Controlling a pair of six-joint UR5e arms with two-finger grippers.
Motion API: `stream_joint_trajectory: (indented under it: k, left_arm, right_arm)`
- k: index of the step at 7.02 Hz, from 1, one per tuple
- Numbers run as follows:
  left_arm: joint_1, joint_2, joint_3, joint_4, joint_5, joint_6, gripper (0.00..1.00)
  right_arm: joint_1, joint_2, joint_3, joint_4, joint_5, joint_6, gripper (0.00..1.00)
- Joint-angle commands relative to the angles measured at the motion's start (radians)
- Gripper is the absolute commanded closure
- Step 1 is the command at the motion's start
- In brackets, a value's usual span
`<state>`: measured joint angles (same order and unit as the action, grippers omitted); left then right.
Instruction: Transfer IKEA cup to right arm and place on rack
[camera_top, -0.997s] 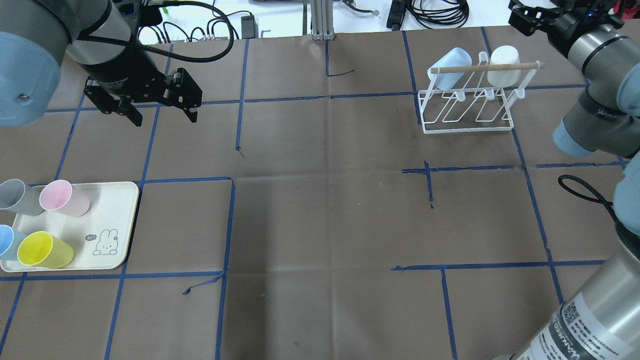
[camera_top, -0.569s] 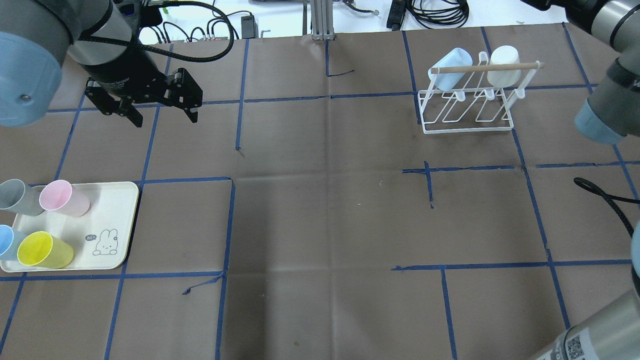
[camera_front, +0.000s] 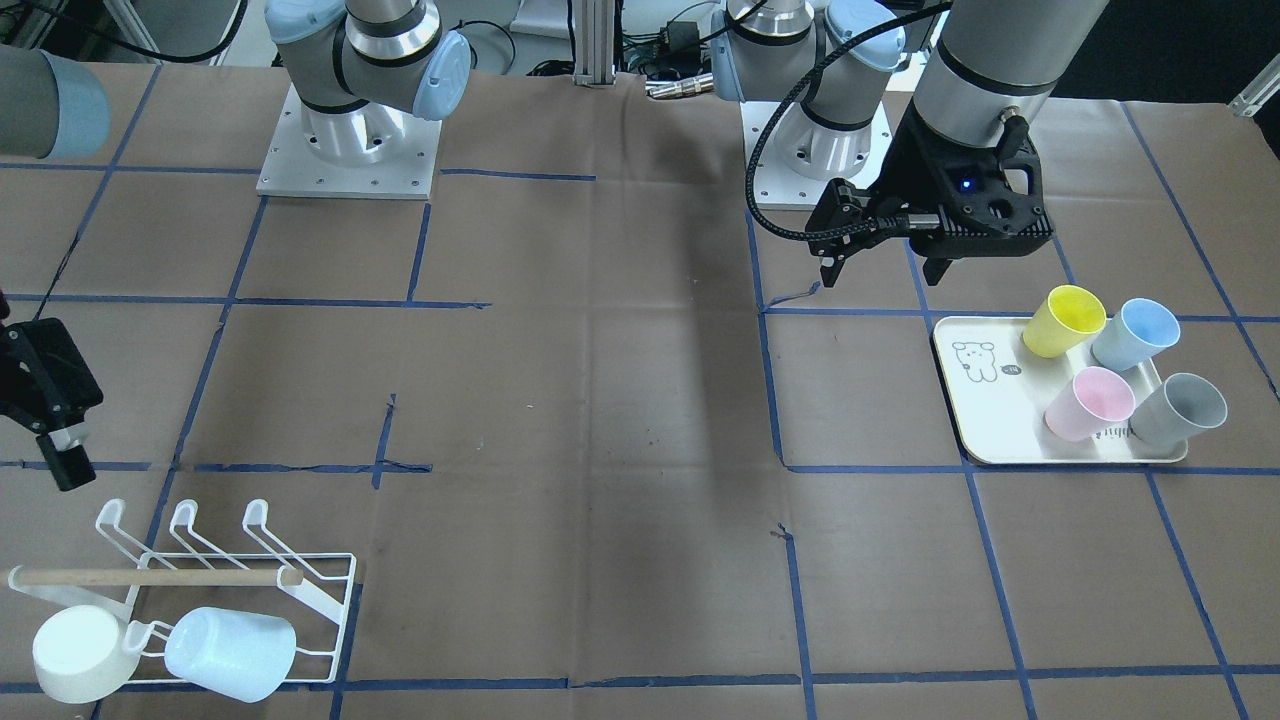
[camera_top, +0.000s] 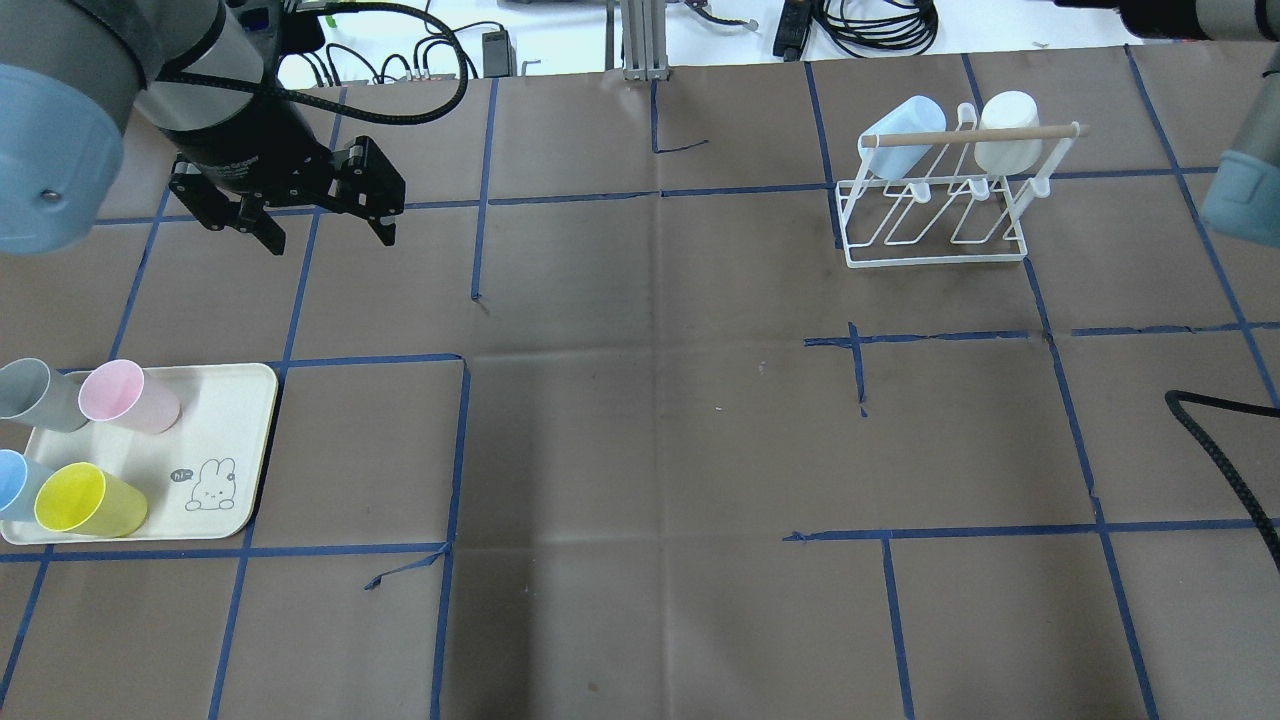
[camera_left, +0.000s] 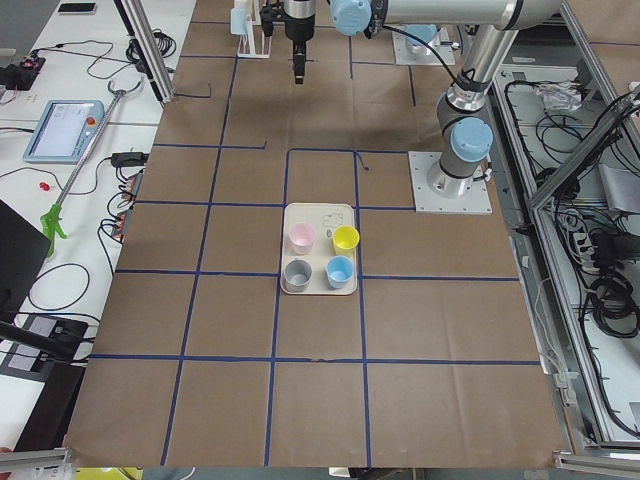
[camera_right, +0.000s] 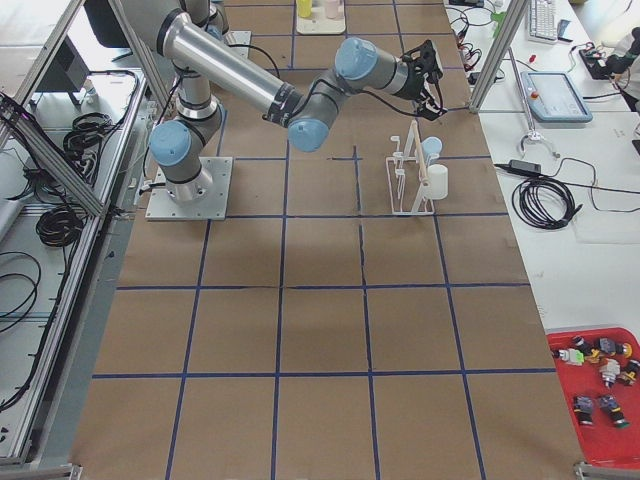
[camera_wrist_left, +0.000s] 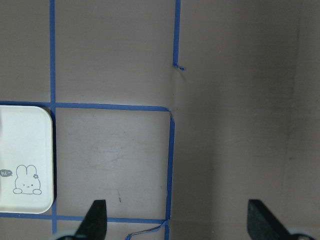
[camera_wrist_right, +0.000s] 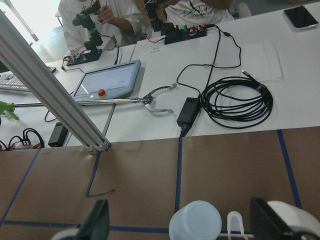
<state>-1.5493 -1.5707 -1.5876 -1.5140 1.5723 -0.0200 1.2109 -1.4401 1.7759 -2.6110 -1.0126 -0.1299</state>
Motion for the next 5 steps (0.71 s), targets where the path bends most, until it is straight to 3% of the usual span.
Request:
stream_joint_trajectory:
  k: [1,5]
  left_arm:
    - [0.000,0.000,0.000,0.000,0.000,0.003,0.00]
    - [0.000,-0.002,0.000,0.000,0.000,0.008,0.00]
  right_arm:
    - [0.091,-0.061,-0.051,0.356,-0.145,0.000,0.00]
    - [0.265,-0.103,-0.107,0.893,-0.369,0.007,0.00]
